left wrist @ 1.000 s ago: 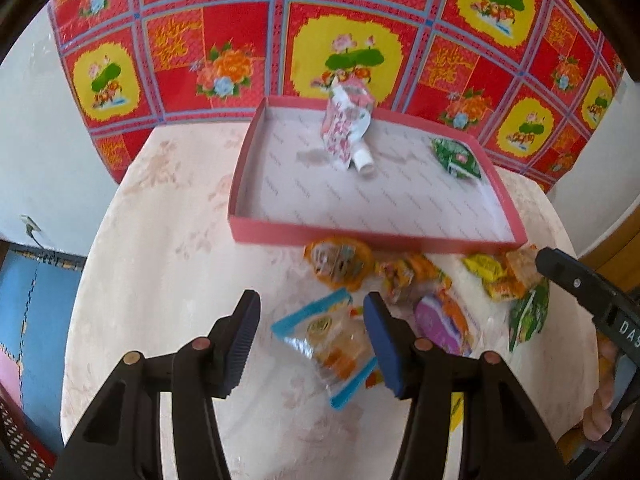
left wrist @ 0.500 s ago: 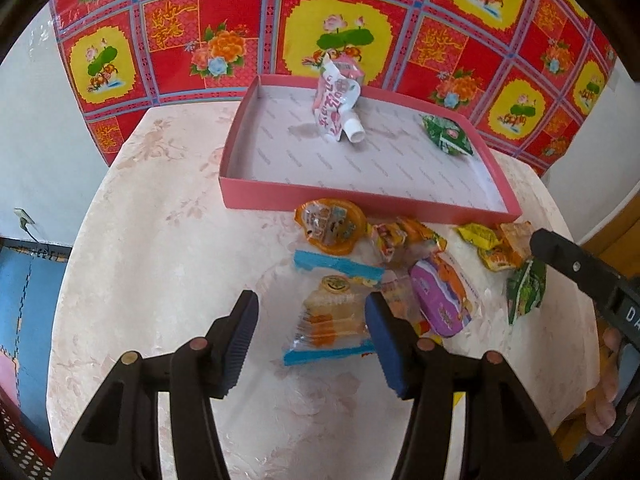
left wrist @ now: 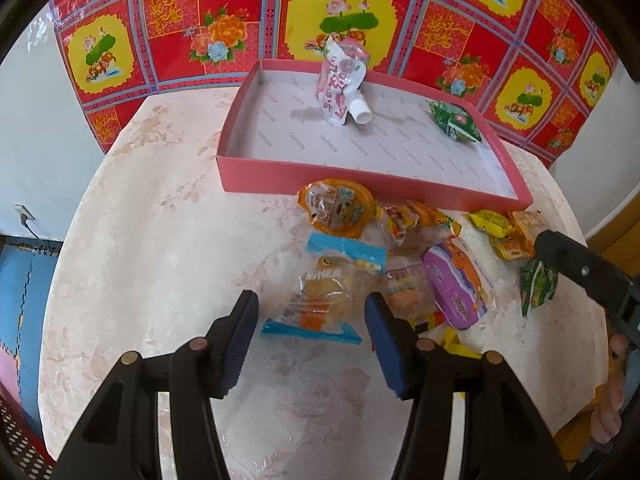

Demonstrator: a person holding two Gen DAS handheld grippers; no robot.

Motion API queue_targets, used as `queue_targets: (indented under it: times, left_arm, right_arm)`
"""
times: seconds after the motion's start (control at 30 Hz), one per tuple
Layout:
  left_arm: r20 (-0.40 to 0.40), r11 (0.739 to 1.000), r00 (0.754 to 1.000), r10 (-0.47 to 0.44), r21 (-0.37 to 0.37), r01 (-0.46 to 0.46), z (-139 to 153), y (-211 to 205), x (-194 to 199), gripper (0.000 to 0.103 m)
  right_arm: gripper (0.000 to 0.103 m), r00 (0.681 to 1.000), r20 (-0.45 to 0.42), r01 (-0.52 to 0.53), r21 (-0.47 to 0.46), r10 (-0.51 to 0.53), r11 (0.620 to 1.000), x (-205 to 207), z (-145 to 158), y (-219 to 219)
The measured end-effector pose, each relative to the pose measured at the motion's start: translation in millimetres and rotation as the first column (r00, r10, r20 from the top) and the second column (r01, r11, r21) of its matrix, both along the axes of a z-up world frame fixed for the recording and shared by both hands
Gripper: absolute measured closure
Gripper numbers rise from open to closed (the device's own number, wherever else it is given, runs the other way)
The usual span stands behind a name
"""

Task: Organize snacks
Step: 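Move the left gripper to the clear blue-label cake bag and grasp it, then grasp the purple tin with the right gripper while the left gripper holds the cake bag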

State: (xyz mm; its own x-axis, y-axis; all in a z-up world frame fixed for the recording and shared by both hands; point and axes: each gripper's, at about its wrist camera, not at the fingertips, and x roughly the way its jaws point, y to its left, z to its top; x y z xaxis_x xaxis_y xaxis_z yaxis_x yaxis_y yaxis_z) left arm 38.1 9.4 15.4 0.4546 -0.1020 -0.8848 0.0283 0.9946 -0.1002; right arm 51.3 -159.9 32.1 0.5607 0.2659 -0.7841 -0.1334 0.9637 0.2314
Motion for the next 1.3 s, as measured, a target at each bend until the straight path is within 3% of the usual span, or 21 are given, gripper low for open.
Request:
queue_targets:
  times: [0.07, 0.2, 0.6, 0.77, 1.3]
  left_arm:
    - [0.008, 1.000, 1.000, -0.007, 0.001, 0.007, -1, -1, 1, 0.046]
    - [0.021, 1.000, 1.000, -0.014, 0.000, 0.014, -2, -1, 0, 0.060]
    - [0.050, 1.000, 0.999, 0.014, 0.000, -0.014, 4, 11, -3, 0.061]
    - [0.035, 1.000, 0.999, 0.028, -0.014, -0.027, -1, 17, -3, 0.061]
    - [0.054, 1.000, 0.998, 0.013, -0.020, -0.011, -3, 19, -7, 0.061]
  right_arm:
    - [0.058, 1.000, -0.003, -0.005, 0.000, 0.005, 1.000, 0, -1, 2]
    - [0.058, 1.000, -0.010, -0.018, -0.003, 0.018, 1.000, -1, -2, 7]
    - [0.057, 0.994, -0.048, -0.096, -0.024, 0.095, 0.995, -3, -13, 29]
    - [0.048, 0.988, -0.082, -0.132, -0.043, 0.128, 0.990, -1, -23, 39]
    - [0.048, 0.982, -0.120, -0.155, -0.094, 0.143, 0.983, 5, -38, 51]
